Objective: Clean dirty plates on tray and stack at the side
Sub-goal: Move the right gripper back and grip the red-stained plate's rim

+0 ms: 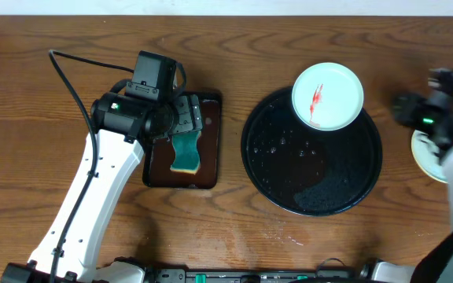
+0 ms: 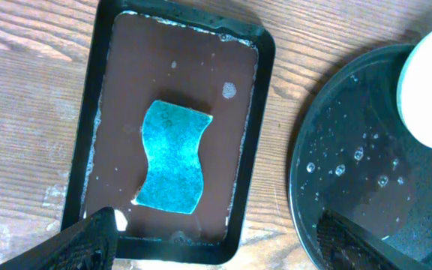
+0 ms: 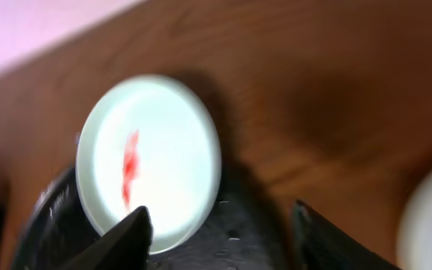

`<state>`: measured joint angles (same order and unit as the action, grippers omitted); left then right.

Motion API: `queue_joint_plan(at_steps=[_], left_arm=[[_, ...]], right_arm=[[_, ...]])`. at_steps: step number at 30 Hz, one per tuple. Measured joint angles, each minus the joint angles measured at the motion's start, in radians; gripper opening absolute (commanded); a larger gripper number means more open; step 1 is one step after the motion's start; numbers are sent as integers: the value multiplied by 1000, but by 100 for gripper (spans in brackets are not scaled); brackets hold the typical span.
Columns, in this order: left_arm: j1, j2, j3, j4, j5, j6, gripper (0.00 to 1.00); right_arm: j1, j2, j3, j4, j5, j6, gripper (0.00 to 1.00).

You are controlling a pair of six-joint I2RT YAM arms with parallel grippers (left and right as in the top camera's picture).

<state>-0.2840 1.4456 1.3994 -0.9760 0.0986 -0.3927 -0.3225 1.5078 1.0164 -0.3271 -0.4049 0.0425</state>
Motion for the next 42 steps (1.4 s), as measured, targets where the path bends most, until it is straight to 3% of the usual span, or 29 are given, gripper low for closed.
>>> queue_joint_plan(at_steps=[5, 12, 16, 17, 30, 36, 42], left_arm=[[0, 0, 0, 0, 0, 0, 85], [0, 0, 0, 0, 0, 0, 85], [0, 0, 0, 0, 0, 0, 85], [0, 0, 0, 0, 0, 0, 85], [0, 0, 0, 0, 0, 0, 85], [0, 0, 0, 0, 0, 0, 85], [0, 0, 0, 0, 0, 0, 85]], right_arm=[[166, 137, 0, 116, 167, -103, 59], [175, 338, 0, 250, 253, -132, 52], [175, 381, 0, 263, 224, -134, 7], [175, 382, 1, 270, 222, -140, 1], [171, 296, 6, 143, 173, -28, 1], [179, 173, 6, -50, 174, 60, 1], [241, 161, 3, -313, 174, 120, 1]])
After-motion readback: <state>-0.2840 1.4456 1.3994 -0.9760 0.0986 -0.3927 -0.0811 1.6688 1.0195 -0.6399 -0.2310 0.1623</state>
